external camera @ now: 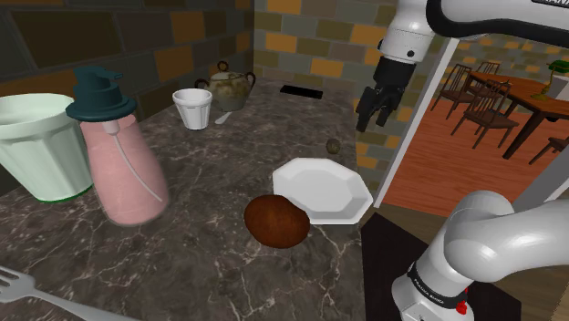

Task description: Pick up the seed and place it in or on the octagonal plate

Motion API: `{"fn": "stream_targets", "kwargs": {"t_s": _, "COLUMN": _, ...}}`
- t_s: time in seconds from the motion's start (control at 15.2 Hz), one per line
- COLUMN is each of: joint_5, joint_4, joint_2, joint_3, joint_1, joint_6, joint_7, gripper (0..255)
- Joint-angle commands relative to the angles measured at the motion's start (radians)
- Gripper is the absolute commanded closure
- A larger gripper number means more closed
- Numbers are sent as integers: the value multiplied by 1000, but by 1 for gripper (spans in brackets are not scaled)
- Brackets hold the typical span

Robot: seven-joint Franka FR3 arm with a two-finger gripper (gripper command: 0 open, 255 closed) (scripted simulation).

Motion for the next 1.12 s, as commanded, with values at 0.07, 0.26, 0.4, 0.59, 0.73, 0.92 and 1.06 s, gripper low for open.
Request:
{"fn": "stream_targets", "kwargs": {"t_s": 0.07, "joint_5": -7, "joint_4": 20, "joint_2": 31, "joint_3": 43, "joint_1": -2, "joint_6": 2, "joint_7": 44, "gripper": 0}}
{"fn": "stream_targets", "kwargs": {"t_s": 0.26, "joint_5": -36, "joint_4": 91, "joint_2": 137, "joint_3": 169, "joint_1": -14, "joint_6": 1, "joint_7": 179, "gripper": 0}}
{"fn": "stream_targets", "kwargs": {"t_s": 0.4, "joint_5": -66, "joint_4": 148, "joint_2": 220, "joint_3": 251, "joint_1": -25, "joint_6": -7, "joint_7": 272, "gripper": 0}}
{"fn": "stream_targets", "kwargs": {"t_s": 0.59, "joint_5": -92, "joint_4": 174, "joint_2": 278, "joint_3": 304, "joint_1": -34, "joint_6": -5, "joint_7": 336, "gripper": 0}}
{"fn": "stream_targets", "kwargs": {"t_s": 0.73, "joint_5": -90, "joint_4": 141, "joint_2": 270, "joint_3": 302, "joint_1": -32, "joint_6": 21, "joint_7": 335, "gripper": 0}}
{"fn": "stream_targets", "kwargs": {"t_s": 0.92, "joint_5": -89, "joint_4": 92, "joint_2": 259, "joint_3": 300, "joint_1": -31, "joint_6": 59, "joint_7": 333, "gripper": 0}}
{"fn": "stream_targets", "kwargs": {"t_s": 1.06, "joint_5": -88, "joint_4": 67, "joint_2": 253, "joint_3": 299, "joint_1": -30, "joint_6": 79, "joint_7": 332, "gripper": 0}}
